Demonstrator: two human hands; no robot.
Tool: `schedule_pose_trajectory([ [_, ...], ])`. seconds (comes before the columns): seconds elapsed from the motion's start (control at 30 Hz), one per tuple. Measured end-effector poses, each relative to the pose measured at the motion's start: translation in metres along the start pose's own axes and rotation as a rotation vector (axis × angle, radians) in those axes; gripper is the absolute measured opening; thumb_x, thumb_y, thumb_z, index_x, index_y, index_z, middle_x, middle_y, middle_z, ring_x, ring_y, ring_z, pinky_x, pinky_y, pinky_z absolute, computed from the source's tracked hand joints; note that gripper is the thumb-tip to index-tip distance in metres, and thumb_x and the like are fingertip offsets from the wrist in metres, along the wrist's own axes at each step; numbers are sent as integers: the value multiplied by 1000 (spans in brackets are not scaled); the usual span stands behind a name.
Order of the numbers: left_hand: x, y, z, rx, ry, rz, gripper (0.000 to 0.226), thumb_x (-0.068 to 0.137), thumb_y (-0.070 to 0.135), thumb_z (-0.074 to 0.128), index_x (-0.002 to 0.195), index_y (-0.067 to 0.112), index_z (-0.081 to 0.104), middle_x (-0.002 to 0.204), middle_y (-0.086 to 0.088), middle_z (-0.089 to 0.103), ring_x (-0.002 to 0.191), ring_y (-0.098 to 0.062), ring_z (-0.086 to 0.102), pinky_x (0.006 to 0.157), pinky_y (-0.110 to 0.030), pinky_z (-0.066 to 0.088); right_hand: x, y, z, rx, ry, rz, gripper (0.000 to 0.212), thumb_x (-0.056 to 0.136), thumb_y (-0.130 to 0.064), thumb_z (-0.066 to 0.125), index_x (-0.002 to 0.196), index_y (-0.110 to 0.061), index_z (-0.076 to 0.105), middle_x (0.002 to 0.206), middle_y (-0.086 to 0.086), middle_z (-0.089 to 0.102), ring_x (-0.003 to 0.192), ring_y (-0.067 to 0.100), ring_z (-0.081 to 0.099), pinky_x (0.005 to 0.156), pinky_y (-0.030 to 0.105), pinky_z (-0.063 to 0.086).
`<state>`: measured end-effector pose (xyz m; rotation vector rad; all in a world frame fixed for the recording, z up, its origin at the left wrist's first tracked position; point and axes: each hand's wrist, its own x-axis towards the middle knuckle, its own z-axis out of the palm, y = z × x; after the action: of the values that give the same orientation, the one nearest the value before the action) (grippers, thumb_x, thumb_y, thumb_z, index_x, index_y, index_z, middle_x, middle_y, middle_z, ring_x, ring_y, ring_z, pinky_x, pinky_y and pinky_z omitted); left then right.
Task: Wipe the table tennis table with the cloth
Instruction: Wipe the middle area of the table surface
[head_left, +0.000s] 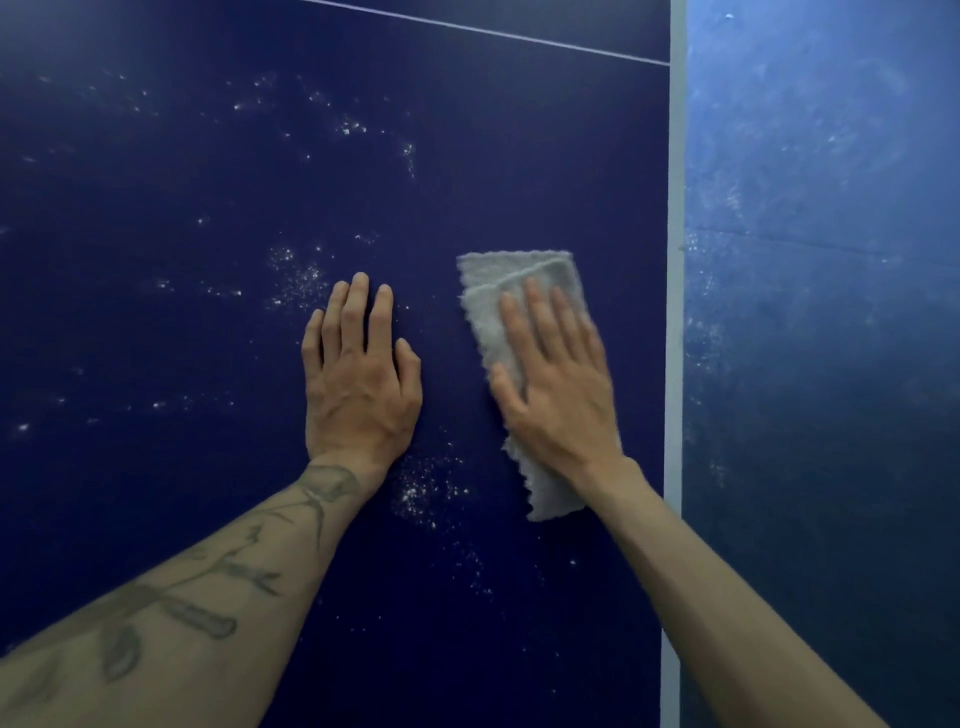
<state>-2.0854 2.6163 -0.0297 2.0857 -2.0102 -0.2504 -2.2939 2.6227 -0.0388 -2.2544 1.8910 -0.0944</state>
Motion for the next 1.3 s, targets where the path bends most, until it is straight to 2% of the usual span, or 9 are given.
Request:
schedule_pose_trajectory([
  [0.2,-2,1,0,6,0,3,53,109,27,39,159,10,37,169,-12,28,159,-29,22,131,-49,14,19,26,-19,67,55,464,69,108,-46,15,171,-24,-2,179,1,-9,165,20,-11,134,48,-2],
  [0.3,-3,0,0,-7,11,10,52,110,27,38,158,10,38,169,-12,30,159,-28,23,131,-47,14,47,-16,-7,54,71,378,69,110,-46,14,171,-20,-4,178,6,-11,165,23,-11,134,47,-4],
  [0.47,-5,0,-9,-137,42,10,50,108,21,41,156,5,42,168,-12,32,157,-28,27,131,-45,13,12,-37,5,30,45,-3,68,110,-45,28,171,-22,13,179,5,4,166,22,0,134,44,1],
  [0.63,-46,-18,-26,-114,26,50,48,107,16,49,153,3,44,165,-15,36,155,-31,31,129,-51,20,-18,25,-15,59,-7,323,69,109,-48,20,171,-28,-2,179,-2,-10,164,16,-11,134,48,1],
  [0.73,-78,-32,-24,-40,-27,47,50,107,20,45,154,2,43,166,-17,34,156,-33,29,129,-53,20,-4,0,-19,71,45,497,70,107,-44,16,171,-23,-3,179,3,-10,165,22,-11,133,50,2],
  [0.9,-92,-44,-13,47,-43,75,56,107,27,38,159,6,36,169,-15,28,159,-31,23,130,-53,17,-6,-83,10,93,28,190,71,108,-44,23,171,-20,3,179,7,-7,165,25,-8,134,50,2],
  [1.0,-92,-45,-11,43,-45,69,57,107,28,36,160,7,35,169,-13,28,159,-30,22,130,-52,16,-36,-68,16,54,11,-12,69,109,-44,30,171,-23,10,179,4,-1,165,21,-5,134,48,5],
  [1.17,-91,-45,-11,32,-45,50,57,107,30,33,160,8,36,170,-12,28,159,-29,22,131,-51,15,-59,2,-3,37,0,343,68,109,-46,19,171,-27,-1,179,-2,-10,164,16,-12,134,48,2],
  [1.3,-90,-45,-11,37,-49,53,57,107,29,34,160,8,36,170,-12,28,160,-28,22,131,-50,14,-30,-37,1,41,43,421,71,108,-46,16,171,-20,-5,178,5,-15,164,22,-14,134,49,1],
])
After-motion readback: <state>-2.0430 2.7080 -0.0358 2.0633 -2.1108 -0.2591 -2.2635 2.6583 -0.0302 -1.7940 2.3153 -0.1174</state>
